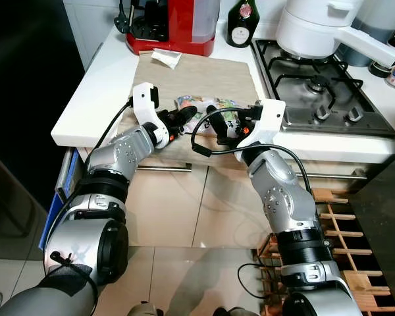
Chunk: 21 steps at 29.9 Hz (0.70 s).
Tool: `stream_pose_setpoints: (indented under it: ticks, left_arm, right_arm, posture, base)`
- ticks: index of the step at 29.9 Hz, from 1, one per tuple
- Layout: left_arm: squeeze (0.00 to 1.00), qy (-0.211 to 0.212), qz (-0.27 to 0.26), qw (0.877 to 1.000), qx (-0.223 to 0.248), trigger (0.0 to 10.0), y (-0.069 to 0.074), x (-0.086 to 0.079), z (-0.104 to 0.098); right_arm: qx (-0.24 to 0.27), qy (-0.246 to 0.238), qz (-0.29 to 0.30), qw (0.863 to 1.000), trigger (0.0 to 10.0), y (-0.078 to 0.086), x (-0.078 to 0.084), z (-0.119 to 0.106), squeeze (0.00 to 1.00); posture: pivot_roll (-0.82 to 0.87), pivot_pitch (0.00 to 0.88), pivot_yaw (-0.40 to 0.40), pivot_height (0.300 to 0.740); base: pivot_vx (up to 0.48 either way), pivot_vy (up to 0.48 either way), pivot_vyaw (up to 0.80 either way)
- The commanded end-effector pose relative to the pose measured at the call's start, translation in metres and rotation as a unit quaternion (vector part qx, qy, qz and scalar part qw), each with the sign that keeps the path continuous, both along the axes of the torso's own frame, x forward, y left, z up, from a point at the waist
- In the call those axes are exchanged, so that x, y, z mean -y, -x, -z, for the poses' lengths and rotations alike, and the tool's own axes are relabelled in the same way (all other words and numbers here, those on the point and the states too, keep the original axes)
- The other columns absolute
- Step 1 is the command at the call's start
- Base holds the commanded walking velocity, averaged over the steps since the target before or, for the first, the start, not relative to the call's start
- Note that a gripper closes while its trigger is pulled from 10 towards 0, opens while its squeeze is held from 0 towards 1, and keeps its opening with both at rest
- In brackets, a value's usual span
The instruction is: Restocking fridge
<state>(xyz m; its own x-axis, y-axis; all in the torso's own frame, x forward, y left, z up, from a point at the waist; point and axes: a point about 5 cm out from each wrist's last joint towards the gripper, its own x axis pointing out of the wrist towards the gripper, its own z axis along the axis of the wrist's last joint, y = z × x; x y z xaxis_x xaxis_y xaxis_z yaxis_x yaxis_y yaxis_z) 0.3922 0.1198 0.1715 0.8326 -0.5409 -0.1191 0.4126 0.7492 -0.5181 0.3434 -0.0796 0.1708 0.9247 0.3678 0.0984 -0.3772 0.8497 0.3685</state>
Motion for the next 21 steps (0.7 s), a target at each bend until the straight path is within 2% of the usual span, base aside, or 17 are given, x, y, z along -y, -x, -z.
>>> stream_pose_setpoints:
  ticks: [1, 4, 5, 6, 9, 14, 19, 20, 21]
  left_arm:
    - [0.00, 0.020, 0.009, 1.000, -0.016, 0.0, 0.003, 0.003, 0.009]
    - [0.00, 0.071, -0.002, 0.997, 0.016, 0.0, 0.000, -0.002, -0.008]
    - [0.00, 0.111, -0.018, 0.992, 0.054, 0.0, -0.003, -0.009, -0.029]
    - [0.00, 0.111, -0.018, 0.992, 0.054, 0.0, -0.003, -0.009, -0.029]
    - [0.00, 0.147, -0.044, 0.983, 0.102, 0.0, -0.005, -0.019, -0.055]
    - [0.00, 0.149, -0.076, 0.972, 0.162, 0.0, -0.002, -0.028, -0.077]
    - [0.00, 0.143, -0.086, 0.968, 0.186, 0.0, 0.001, -0.029, -0.082]
    - [0.00, 0.139, -0.090, 0.967, 0.193, 0.0, 0.003, -0.029, -0.084]
    - [0.00, 0.108, -0.092, 0.968, 0.205, 0.0, 0.005, -0.027, -0.087]
  right_arm:
    - [-0.006, -0.007, 0.015, 1.000, 10.0, 0.001, 0.007, 0.005, 0.00]
    - [-0.006, -0.007, 0.017, 1.000, 10.0, 0.002, 0.007, 0.006, 0.00]
    - [-0.005, -0.007, 0.019, 1.000, 10.0, 0.001, 0.007, 0.006, 0.00]
    - [-0.005, -0.007, 0.019, 1.000, 10.0, 0.001, 0.007, 0.006, 0.00]
    - [-0.005, -0.006, 0.020, 1.000, 10.0, 0.001, 0.008, 0.006, 0.00]
    - [-0.007, -0.004, 0.021, 1.000, 10.0, 0.001, 0.008, 0.007, 0.00]
    - [-0.006, -0.003, 0.022, 1.000, 10.0, 0.001, 0.009, 0.007, 0.00]
    - [-0.005, -0.002, 0.023, 1.000, 10.0, 0.001, 0.009, 0.007, 0.00]
    - [-0.004, 0.000, 0.029, 1.000, 10.0, 0.001, 0.011, 0.007, 0.00]
  posture:
    - [0.02, 0.024, -0.022, 0.740]
    - [0.02, 0.026, -0.022, 0.740]
    - [0.02, 0.028, -0.021, 0.740]
    - [0.02, 0.028, -0.021, 0.740]
    - [0.02, 0.032, -0.021, 0.740]
    - [0.02, 0.033, -0.022, 0.740]
    - [0.02, 0.032, -0.022, 0.740]
    - [0.02, 0.031, -0.020, 0.740]
    - [0.02, 0.030, -0.019, 0.740]
  base:
    - [0.000, 0.000, 0.00]
    - [0.000, 0.000, 0.00]
    - [0.000, 0.000, 0.00]
    - [0.000, 0.000, 0.00]
    - [0.000, 0.000, 0.00]
    - [0.000, 0.000, 0.00]
    - [0.000, 0.000, 0.00]
    - [0.000, 0.000, 0.00]
    - [0.000, 0.000, 0.00]
